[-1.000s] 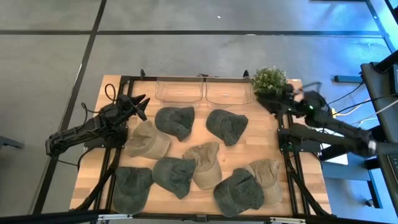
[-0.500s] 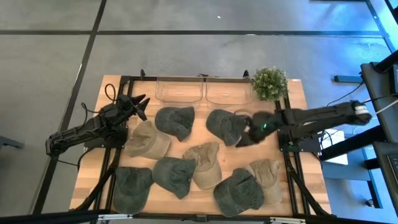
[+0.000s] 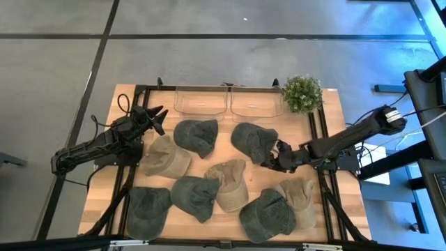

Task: Pick & Place hat
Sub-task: Put the black cap into the right transparent bin, then put the brown cap into the left transparent bin

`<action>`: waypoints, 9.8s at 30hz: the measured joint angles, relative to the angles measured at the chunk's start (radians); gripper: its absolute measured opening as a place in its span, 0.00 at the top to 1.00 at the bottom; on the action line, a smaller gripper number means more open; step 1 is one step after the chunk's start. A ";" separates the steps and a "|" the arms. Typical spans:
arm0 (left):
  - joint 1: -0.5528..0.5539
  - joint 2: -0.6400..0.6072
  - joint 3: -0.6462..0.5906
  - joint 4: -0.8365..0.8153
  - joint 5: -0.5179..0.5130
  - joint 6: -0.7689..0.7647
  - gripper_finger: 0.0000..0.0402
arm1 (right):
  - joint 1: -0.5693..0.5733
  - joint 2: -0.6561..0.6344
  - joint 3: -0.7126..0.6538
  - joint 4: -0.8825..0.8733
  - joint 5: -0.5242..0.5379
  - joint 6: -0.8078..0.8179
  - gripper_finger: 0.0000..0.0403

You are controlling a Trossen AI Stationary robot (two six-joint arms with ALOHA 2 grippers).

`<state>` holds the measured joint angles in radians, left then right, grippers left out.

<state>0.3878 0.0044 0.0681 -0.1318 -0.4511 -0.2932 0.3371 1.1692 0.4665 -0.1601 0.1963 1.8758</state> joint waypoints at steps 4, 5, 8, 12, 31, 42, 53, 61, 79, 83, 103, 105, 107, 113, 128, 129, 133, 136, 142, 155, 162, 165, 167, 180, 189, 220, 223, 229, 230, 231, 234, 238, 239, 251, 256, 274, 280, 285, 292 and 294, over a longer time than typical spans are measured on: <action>0.000 0.000 0.000 0.000 0.000 0.000 0.59 | 0.017 0.082 0.000 0.083 0.096 0.058 0.34; 0.000 0.000 0.000 0.000 0.000 0.000 0.59 | 0.017 0.104 0.000 0.099 0.124 0.059 0.34; 0.000 0.000 0.000 0.000 0.000 0.000 0.59 | 0.018 0.162 0.000 0.162 0.153 0.060 0.34; 0.000 0.000 0.000 0.000 0.000 0.000 0.59 | 0.018 0.223 0.000 0.218 0.223 0.070 0.34; 0.000 0.000 0.000 0.000 0.000 0.000 0.59 | 0.018 0.278 0.000 0.186 0.431 0.059 0.39; 0.000 0.000 0.000 0.000 0.000 0.000 0.59 | 0.018 0.277 0.000 0.200 0.460 -0.118 0.82; 0.000 0.000 0.000 0.000 0.000 0.000 0.59 | 0.019 0.230 0.026 0.215 0.463 -0.248 0.95; 0.000 0.000 0.000 0.000 0.000 0.000 0.59 | 0.019 0.089 0.244 -0.066 0.450 -0.519 0.95; 0.000 0.000 0.000 0.000 0.000 0.000 0.59 | -0.279 0.038 1.059 -0.979 0.433 -1.342 0.95; 0.000 0.000 0.000 0.000 0.000 0.000 0.59 | -0.419 0.041 1.127 -1.005 0.328 -1.641 0.95; 0.000 0.000 0.000 0.000 -0.003 -0.008 0.59 | -0.851 0.220 1.084 -1.073 0.290 -2.000 0.95; 0.000 0.000 0.000 0.000 -0.004 -0.008 0.59 | -0.869 0.220 1.077 -1.060 0.283 -1.952 0.95; 0.000 0.000 0.000 0.000 -0.004 -0.008 0.59 | -0.877 0.219 1.061 -1.051 0.282 -1.913 0.95; 0.000 0.000 0.000 0.000 -0.026 -0.008 0.59 | -0.878 0.219 0.953 -0.964 0.345 -1.800 0.95; 0.000 0.000 0.000 0.000 -0.030 -0.008 0.59 | -0.848 0.219 0.671 -0.761 0.327 -1.528 0.91; 0.000 0.000 0.000 0.000 -0.030 -0.008 0.59 | -0.845 0.219 0.664 -0.760 0.306 -1.514 0.90; 0.000 0.000 0.000 0.000 -0.031 -0.008 0.59 | -0.833 0.219 0.646 -0.744 0.220 -1.487 0.88; 0.000 0.000 0.000 0.000 -0.032 -0.008 0.59 | -0.829 0.219 0.645 -0.744 0.150 -1.512 0.89; 0.000 0.000 0.000 0.000 -0.032 -0.008 0.59 | -0.828 0.219 0.645 -0.748 0.113 -1.515 0.81; 0.000 0.000 0.000 0.000 -0.031 -0.008 0.59 | -0.829 0.184 0.724 -0.862 0.226 -1.460 0.48; 0.000 0.000 0.000 0.000 -0.031 -0.008 0.59 | -0.829 0.176 0.860 -0.768 0.118 -1.513 0.47; 0.000 0.000 0.000 0.000 -0.031 -0.008 0.59 | -0.829 0.177 0.878 -0.670 0.001 -1.547 0.48; 0.000 0.000 0.000 0.000 -0.030 -0.008 0.59 | -0.829 0.188 0.880 -0.610 -0.079 -1.563 0.48; 0.000 0.000 0.000 0.000 -0.028 -0.012 0.59 | -0.831 0.476 0.882 -0.531 -0.258 -1.701 0.48; 0.000 0.000 0.000 0.000 -0.027 -0.035 0.59 | -0.830 0.705 1.164 -0.797 -0.135 -1.952 0.48; 0.000 0.000 0.000 0.000 -0.027 -0.035 0.59 | -0.842 0.955 1.277 -1.139 0.500 -2.156 0.48; 0.000 0.000 0.000 0.000 -0.027 -0.035 0.59 | -0.842 0.955 1.277 -1.164 0.505 -2.126 0.48; 0.000 0.000 0.000 0.000 -0.027 -0.035 0.59 | -0.836 0.955 1.277 -1.196 0.544 -2.084 0.48; 0.000 0.000 0.000 0.000 -0.027 -0.035 0.59 | -0.836 0.953 1.277 -1.197 0.544 -2.077 0.48; 0.000 0.000 0.000 0.000 -0.027 -0.035 0.59 | -0.835 0.950 1.277 -1.197 0.544 -2.063 0.48; 0.000 0.000 0.000 0.000 -0.027 -0.035 0.59 | -0.833 0.948 1.300 -1.223 0.544 -2.031 0.48; 0.000 0.000 0.000 0.000 -0.027 -0.035 0.59 | -0.833 0.948 1.369 -1.252 0.544 -2.008 0.48; 0.000 0.000 0.000 0.000 -0.027 -0.035 0.59 | -0.833 0.948 1.390 -1.261 0.545 -2.001 0.48; 0.000 0.000 0.000 0.000 -0.027 -0.035 0.59 | -0.809 0.946 1.809 -1.410 0.331 -1.828 0.48; 0.000 0.000 0.000 0.000 -0.026 -0.035 0.59 | -0.745 0.883 1.880 -1.358 0.049 -1.766 0.48; 0.000 0.000 0.000 0.000 -0.021 -0.036 0.59 | -0.331 0.796 1.576 -1.183 0.008 -1.782 0.48; 0.000 0.000 0.000 0.000 0.006 -0.062 0.59 | -0.300 0.755 1.356 -1.002 0.010 -1.697 0.48; 0.000 0.000 0.000 -0.001 0.057 -0.053 0.59 | -0.295 0.610 1.152 -0.828 0.011 -1.572 0.48; 0.000 0.000 0.000 -0.001 0.062 -0.052 0.58 | -0.251 0.405 0.878 -0.456 0.011 -1.416 0.48; 0.000 0.000 0.000 -0.001 0.076 -0.052 0.56 | -0.231 0.366 0.826 -0.393 0.012 -1.393 0.48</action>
<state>0.3882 0.0044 0.0677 -0.1326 -0.3751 -0.3454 0.1064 1.5353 1.2923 -0.5533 0.2080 0.4831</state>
